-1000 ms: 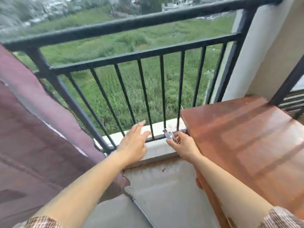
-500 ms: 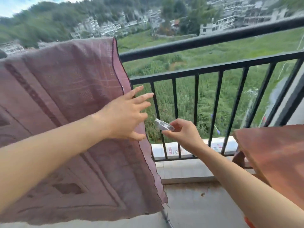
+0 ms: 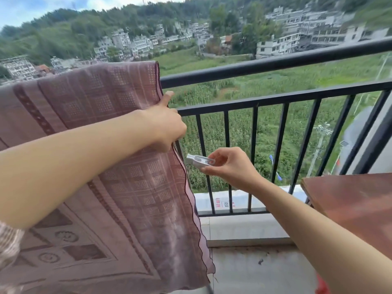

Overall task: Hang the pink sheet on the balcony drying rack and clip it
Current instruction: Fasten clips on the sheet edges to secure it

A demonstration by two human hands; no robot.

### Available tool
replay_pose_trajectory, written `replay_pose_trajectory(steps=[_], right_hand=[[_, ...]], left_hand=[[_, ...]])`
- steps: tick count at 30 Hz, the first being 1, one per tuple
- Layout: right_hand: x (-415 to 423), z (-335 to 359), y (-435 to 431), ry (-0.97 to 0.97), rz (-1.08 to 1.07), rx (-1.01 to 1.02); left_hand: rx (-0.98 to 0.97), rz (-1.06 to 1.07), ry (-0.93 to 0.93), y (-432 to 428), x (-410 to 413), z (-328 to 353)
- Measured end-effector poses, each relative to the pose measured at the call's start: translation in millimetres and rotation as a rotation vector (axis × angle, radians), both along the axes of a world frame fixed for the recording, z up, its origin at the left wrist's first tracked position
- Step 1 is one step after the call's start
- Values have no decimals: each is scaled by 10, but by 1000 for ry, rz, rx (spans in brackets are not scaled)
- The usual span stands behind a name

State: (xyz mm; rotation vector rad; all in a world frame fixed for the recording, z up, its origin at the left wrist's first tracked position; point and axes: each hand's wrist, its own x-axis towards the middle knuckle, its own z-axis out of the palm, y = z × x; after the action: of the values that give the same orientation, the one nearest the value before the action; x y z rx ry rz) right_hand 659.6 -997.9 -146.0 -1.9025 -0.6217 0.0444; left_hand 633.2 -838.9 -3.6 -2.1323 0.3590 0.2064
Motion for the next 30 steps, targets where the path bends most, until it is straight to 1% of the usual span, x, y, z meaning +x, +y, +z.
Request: replay_pose_trajectory(steps=[3,9,17,24,30], right_hand=[[44,78,21,-22,37,-15],[145,230,81,-34,96,-82],[213,327,339,-44,121,-94],[234,272,349,0,118,-81],[193,257,350,-20,112,-58]], left_hand=[[-75,-26,-35,35,32,-9],[-82,-139,-89,169,48,-88],[-232,-139,-100,271,49,-128],[-257,-155,-113,314,15,-148],[-281,-187,-128,335,7,-149]])
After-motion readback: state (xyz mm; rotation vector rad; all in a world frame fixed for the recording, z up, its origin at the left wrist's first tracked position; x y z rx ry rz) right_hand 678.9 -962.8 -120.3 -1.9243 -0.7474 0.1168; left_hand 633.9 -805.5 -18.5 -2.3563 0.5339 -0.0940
